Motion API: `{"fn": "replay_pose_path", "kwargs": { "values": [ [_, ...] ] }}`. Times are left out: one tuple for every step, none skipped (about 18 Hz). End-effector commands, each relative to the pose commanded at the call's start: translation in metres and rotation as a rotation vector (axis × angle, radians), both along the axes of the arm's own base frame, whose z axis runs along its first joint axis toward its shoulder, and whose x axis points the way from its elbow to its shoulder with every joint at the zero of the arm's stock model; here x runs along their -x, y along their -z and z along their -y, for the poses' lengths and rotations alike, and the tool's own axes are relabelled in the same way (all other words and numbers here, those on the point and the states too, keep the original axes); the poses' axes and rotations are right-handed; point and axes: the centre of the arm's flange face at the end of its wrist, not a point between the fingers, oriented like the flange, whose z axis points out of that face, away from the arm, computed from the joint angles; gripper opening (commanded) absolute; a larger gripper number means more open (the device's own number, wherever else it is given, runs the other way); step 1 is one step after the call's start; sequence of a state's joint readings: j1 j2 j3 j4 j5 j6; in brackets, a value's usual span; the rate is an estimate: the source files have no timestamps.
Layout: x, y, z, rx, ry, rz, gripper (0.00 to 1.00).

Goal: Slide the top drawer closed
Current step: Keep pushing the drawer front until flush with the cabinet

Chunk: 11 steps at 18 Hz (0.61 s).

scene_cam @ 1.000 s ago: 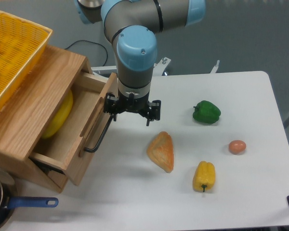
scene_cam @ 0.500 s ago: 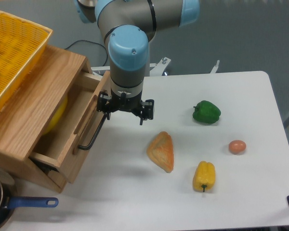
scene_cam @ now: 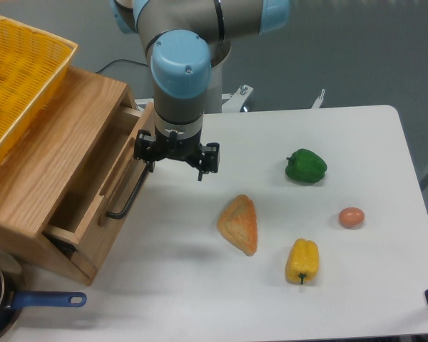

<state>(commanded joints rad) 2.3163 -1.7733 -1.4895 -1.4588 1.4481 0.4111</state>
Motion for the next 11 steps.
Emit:
{"fn": "replay_pose_path", "kwargs": {
  "values": [
    [-0.003,-0.001,-0.002,-0.001,0.005,-0.001,1.00],
    [-0.005,-0.001,-0.002,0.000,0.003,-0.002,1.00],
    [-0.006,-0.001,-0.003,0.001,0.003,-0.002,1.00],
    [-0.007,0.000,-0.003,0.002,0.005,0.002,1.00],
    [-0.009,0.000,-0.004,0.002,0.006,0.002,1.00],
    [-0.012,0.000,-0.006,0.003,0.008,0.000,1.00],
    [-0.013,0.000,-0.006,0.003,0.005,0.000,1.00],
    [-0.014,0.000,-0.007,0.003,0.005,0.000,1.00],
    [-0.014,0.000,-0.007,0.003,0.005,0.000,1.00],
    [-0.015,0.001,-0.007,0.005,0.006,0.002,1.00],
    [-0.015,0.001,-0.006,0.004,0.006,0.002,1.00]
  ]
}}
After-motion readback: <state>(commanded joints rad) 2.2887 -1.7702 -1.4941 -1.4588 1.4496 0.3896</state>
